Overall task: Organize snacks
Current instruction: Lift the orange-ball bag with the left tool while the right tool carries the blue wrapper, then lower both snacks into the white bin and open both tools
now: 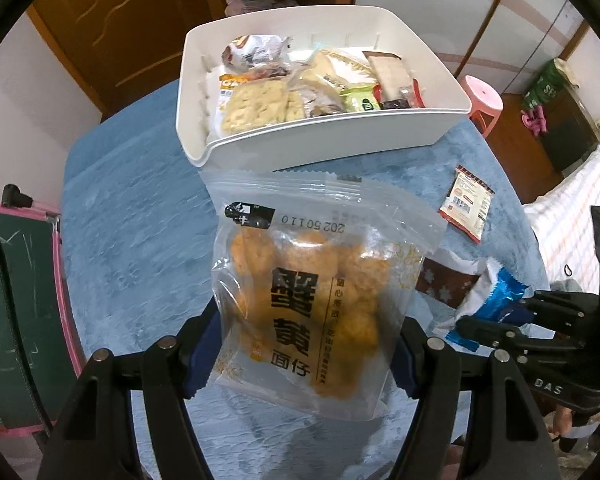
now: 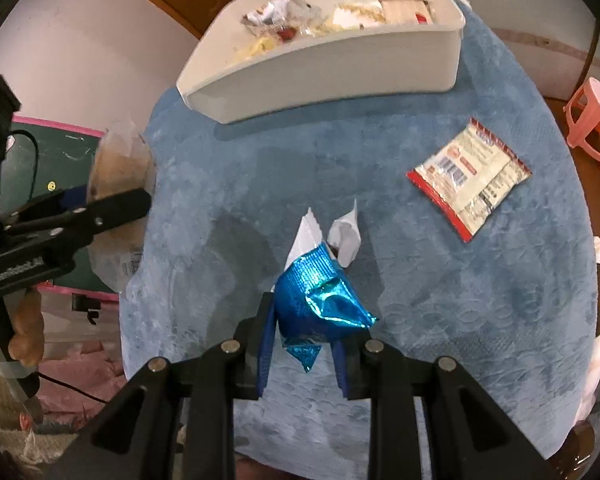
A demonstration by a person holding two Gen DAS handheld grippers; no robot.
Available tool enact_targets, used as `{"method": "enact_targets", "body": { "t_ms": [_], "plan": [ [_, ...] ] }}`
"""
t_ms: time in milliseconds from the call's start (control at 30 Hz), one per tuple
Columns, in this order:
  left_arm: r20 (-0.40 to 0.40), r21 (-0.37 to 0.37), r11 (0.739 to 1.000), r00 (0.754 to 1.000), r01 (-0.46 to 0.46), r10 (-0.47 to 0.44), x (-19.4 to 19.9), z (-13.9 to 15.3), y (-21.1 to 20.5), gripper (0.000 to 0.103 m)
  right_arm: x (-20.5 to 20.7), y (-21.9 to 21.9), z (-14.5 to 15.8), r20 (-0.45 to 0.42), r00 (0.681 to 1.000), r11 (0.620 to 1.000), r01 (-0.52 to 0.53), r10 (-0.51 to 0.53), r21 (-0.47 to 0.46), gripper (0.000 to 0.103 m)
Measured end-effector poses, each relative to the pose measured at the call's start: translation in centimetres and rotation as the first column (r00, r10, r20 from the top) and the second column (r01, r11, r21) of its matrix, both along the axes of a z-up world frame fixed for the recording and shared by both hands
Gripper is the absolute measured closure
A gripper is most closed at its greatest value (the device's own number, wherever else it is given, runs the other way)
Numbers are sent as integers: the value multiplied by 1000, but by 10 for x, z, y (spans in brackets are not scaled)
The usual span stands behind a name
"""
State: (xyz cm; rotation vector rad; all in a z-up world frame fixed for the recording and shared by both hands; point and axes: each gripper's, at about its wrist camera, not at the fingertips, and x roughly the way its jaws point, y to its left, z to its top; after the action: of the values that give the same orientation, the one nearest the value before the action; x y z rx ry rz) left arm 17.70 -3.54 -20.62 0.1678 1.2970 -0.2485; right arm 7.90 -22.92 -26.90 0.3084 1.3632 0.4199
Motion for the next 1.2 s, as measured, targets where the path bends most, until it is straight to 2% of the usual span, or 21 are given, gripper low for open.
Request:
{"method": "enact_targets", "body": {
  "t_ms": [100, 333, 533, 700, 767, 967, 1100, 1200],
  "plan": [
    [-10, -2, 1000, 1000, 11, -11, 1, -2, -7, 33, 3, -5, -11, -33, 999, 1000, 6, -6, -4, 77],
    [-8, -3, 999, 999, 35, -35, 0, -2, -17, 33, 6, -22, -13, -54, 998, 999, 36, -36, 11, 75],
    [-1, -20, 999, 999, 32, -32, 1, 4, -20, 32, 4, -25, 2, -11, 1000, 1000, 10, -10, 20, 75],
    [-1, -22, 999, 999, 33, -33, 0, 5, -23, 32, 6, -30, -1, -25, 1000, 1000, -13, 12, -17, 75],
    [2, -23, 999, 999, 34, -34, -1, 6, -24, 32, 5, -33, -1, -27, 1000, 1000, -3, 3, -4, 75],
    [26, -16, 999, 999, 42, -42, 4, 16, -29, 32, 9, -36, 32, 71, 997, 1000, -13, 11, 17, 77],
    [65, -16, 999, 997, 44, -42, 13, 32, -31, 32, 24, -34, 72, 179, 983, 999, -40, 36, 14, 77],
    [105, -12, 999, 994, 41, -40, 25, 49, -32, 31, 41, -29, 109, 277, 958, 997, -75, 72, -2, 77]
  ]
}}
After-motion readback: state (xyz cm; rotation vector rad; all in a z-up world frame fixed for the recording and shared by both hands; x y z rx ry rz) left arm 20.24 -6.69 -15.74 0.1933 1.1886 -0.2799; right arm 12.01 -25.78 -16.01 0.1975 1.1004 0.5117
